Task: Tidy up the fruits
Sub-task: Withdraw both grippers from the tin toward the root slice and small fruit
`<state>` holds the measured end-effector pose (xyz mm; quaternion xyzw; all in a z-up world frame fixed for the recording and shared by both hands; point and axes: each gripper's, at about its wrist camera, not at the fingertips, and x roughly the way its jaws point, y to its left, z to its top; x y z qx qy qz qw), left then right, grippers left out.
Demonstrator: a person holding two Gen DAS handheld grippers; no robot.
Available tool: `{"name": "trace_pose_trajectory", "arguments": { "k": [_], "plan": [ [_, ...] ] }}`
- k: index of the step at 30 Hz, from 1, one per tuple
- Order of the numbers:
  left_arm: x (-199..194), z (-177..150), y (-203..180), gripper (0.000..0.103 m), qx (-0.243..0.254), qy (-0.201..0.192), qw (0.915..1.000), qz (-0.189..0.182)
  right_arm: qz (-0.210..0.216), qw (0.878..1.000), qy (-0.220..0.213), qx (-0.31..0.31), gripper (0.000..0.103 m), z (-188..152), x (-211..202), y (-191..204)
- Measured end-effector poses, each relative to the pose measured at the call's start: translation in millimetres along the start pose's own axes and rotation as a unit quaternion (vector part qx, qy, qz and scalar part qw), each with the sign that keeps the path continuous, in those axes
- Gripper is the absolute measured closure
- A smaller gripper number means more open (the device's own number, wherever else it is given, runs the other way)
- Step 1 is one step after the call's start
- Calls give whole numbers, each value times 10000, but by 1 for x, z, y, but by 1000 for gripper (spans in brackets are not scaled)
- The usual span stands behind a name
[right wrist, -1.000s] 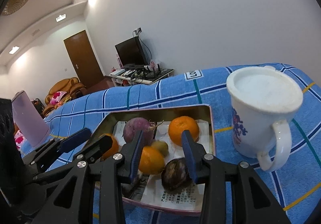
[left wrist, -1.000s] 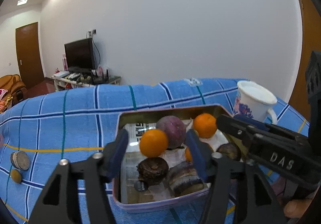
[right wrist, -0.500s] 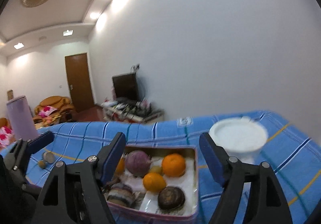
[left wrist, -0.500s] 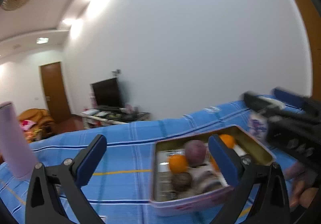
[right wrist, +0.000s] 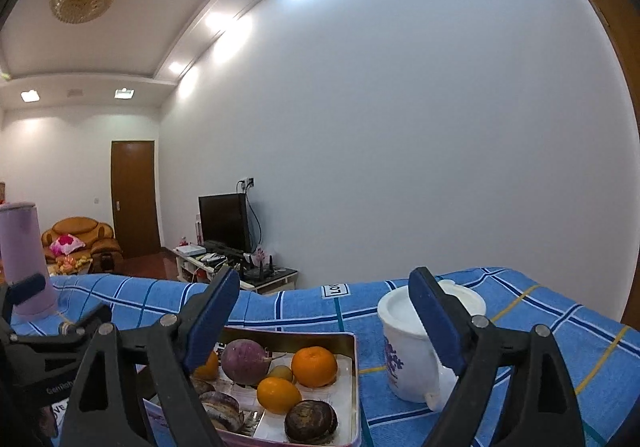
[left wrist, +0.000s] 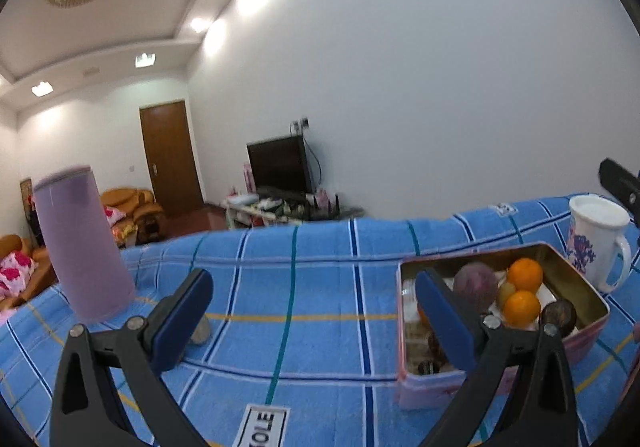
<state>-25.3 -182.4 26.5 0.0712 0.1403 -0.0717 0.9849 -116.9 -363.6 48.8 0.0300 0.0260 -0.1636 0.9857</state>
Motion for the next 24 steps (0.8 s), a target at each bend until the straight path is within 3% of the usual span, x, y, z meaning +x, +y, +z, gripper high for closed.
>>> {"name": "trace_pose_trajectory", "arguments": {
  "k": [4,12,24],
  "plan": [
    [-5,-4,5,0,-149,55,9999,-62,-69,9998,-8,176,16,1,-7,-4],
    [-9,-9,11,0,270,225,9990,-286,-158,9994,23,300,16,0,-13,-1],
    [-11,-14,30,0,561,342,9965,-509,-240,9964,586,572,16,-8,-6,6]
  ]
}}
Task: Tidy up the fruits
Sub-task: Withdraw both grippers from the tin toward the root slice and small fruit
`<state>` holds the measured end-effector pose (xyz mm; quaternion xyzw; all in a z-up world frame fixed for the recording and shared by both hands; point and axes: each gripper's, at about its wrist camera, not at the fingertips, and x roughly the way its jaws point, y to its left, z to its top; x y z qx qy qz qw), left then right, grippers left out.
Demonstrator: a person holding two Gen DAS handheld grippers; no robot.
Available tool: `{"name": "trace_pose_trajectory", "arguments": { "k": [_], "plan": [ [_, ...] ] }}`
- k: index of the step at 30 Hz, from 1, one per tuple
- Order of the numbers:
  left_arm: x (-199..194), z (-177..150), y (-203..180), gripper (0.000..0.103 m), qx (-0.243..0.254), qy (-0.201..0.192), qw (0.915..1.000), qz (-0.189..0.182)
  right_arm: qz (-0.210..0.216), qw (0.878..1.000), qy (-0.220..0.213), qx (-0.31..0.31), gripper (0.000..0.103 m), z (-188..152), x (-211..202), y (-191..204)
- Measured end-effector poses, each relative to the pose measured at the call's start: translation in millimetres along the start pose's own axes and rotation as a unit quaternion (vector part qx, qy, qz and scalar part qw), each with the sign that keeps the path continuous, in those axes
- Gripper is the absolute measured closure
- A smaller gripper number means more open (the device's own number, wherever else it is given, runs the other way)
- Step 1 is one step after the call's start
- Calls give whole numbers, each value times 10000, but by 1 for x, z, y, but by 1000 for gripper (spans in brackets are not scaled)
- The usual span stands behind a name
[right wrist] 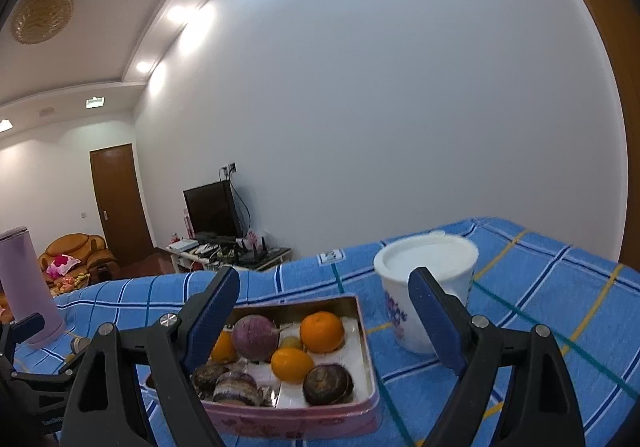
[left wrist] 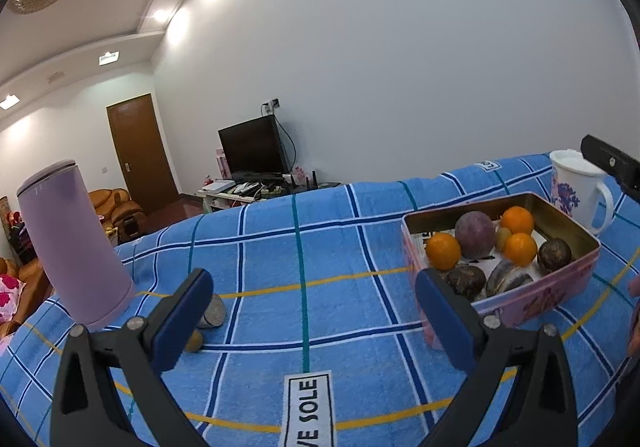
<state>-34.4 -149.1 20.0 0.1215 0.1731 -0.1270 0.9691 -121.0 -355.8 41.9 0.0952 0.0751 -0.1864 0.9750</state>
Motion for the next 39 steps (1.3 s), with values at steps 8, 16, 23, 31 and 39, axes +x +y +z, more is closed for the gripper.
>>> {"name": "trace_pose_trajectory", "arguments": {
  "k": [8,16,23,31,39],
  "plan": [
    [6,-3,19,0,-61,132,9999,-29,163,9991,259,-300,16,-11,-5,28],
    [26,-8,66,0,-286,438,9982,300,549,9957,500,-559,16,-24,-5,75],
    [37,-15,111,0,-507,550,9952,624,924,9916,673,-612,16,-33,5,121],
    [52,-26,158,0,-1108,878,9875,690,1275,9859,842,-688,16,-44,16,167],
    [65,-38,207,0,-1385,1147,9754,1274,1558,9789,1137,-682,16,-53,28,209]
  ]
}}
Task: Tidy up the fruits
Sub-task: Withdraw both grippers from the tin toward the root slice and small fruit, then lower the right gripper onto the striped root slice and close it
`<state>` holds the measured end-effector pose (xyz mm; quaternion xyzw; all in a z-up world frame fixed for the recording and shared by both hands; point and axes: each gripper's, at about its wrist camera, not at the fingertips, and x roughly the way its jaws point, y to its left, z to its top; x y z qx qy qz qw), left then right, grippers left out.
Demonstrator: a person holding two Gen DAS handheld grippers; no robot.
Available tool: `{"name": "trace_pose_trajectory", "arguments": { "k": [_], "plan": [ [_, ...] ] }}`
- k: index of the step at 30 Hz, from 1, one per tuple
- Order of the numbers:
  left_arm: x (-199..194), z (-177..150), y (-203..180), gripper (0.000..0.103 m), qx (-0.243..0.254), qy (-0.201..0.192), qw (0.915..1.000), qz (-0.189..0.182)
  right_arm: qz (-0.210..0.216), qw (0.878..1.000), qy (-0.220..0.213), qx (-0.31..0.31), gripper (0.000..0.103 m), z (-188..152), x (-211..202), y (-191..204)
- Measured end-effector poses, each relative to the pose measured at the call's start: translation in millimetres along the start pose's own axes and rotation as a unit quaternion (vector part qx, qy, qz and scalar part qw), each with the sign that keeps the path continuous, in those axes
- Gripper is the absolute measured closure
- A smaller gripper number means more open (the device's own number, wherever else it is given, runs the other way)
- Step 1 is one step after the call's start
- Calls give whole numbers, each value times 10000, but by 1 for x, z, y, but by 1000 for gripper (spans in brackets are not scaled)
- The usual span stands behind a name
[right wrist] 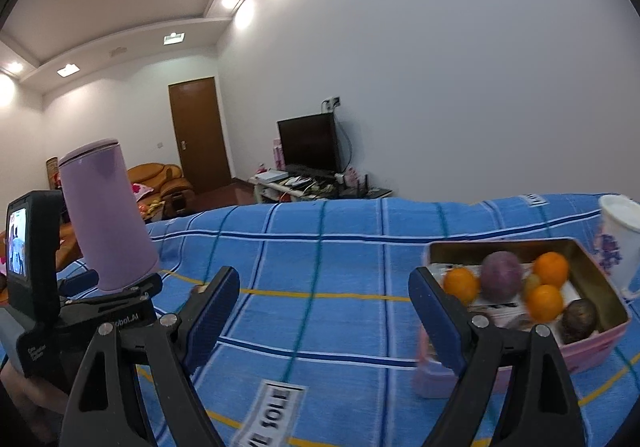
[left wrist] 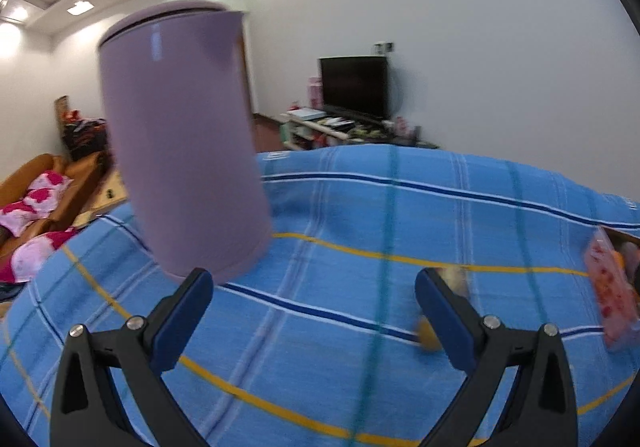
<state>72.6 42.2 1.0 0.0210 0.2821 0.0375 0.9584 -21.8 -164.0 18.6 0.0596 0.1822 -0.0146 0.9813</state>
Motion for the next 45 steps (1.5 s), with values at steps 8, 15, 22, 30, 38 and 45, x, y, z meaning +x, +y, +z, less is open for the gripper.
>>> {"name": "trace_pose_trajectory", "arguments": {
  "k": [8,15,22,30,38,45],
  "plan": [
    [14,4,32,0,-294,190,9984,448,376,9974,622,-3,16,2,44,30],
    [17,2,30,0,-115,197,9978,616,811,9872,1369,-41,16,-1,92,60],
    [26,1,34,0,-50,346,9959,836,972,9805,1710,28,16,-3,120,76],
    [32,1,42,0,-133,402,9938,1032,1043,9733,2045,-105,19,-2,148,99],
    [39,0,49,0,-243,503,9927,1064,1061,9672,2301,-176,24,-7,166,110],
    [44,-2,52,0,-253,586,9917,1114,1010,9643,2438,-234,28,-8,169,115]
  ]
}}
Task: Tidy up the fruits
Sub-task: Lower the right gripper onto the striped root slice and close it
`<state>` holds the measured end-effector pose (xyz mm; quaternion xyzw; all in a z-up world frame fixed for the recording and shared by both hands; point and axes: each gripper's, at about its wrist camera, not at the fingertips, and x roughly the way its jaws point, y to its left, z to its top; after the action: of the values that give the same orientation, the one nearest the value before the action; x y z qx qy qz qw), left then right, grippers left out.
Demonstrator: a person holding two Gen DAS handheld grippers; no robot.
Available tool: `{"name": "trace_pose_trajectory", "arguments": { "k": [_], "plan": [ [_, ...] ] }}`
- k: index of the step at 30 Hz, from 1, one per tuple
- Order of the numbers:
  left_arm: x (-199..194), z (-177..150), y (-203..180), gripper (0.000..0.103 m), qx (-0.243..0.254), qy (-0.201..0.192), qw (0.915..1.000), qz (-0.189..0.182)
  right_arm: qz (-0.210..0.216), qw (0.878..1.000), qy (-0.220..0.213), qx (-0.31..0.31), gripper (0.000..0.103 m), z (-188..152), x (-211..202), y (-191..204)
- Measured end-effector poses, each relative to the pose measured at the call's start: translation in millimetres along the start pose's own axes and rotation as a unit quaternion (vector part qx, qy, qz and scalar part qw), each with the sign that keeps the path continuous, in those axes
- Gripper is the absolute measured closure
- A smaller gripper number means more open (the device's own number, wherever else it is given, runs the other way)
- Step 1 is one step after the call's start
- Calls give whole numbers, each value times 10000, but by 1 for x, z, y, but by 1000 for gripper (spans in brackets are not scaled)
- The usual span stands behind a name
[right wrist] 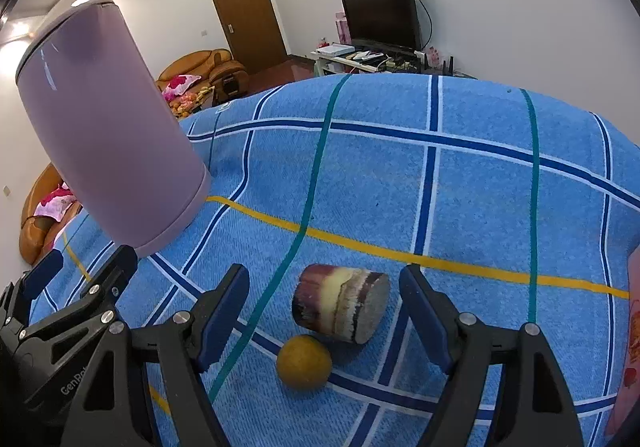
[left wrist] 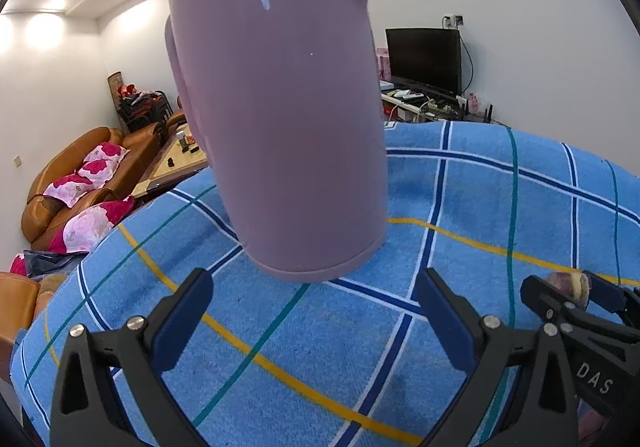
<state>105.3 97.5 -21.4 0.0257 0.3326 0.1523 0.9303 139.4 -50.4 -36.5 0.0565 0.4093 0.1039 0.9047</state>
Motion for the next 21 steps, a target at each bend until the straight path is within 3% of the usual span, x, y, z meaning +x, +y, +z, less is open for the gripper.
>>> {"name": "trace_pose_trajectory", "arguments": {
  "k": [4,8,13,17,21],
  "plan": [
    [2,-1,0,0,4,29,10000,1,-69,9999,114,6,35,0,4,1],
    [2,-1,0,0,13,23,10000,-8,-49,9996,189,183,59,-1,6,-7],
    [1,-2,-2,0,82,-13,9999,-100,61,9996,145,231,60,-3,1,-13],
    [-12,1,-7,0,125,-232,9974,-665,204,9944,-665,802,60,-8,-28,-33],
    [-23,1,-22,0,299,-263,9856,-1645,-332,9853,-1257,1109,60,-16,-58,-52]
  ]
}}
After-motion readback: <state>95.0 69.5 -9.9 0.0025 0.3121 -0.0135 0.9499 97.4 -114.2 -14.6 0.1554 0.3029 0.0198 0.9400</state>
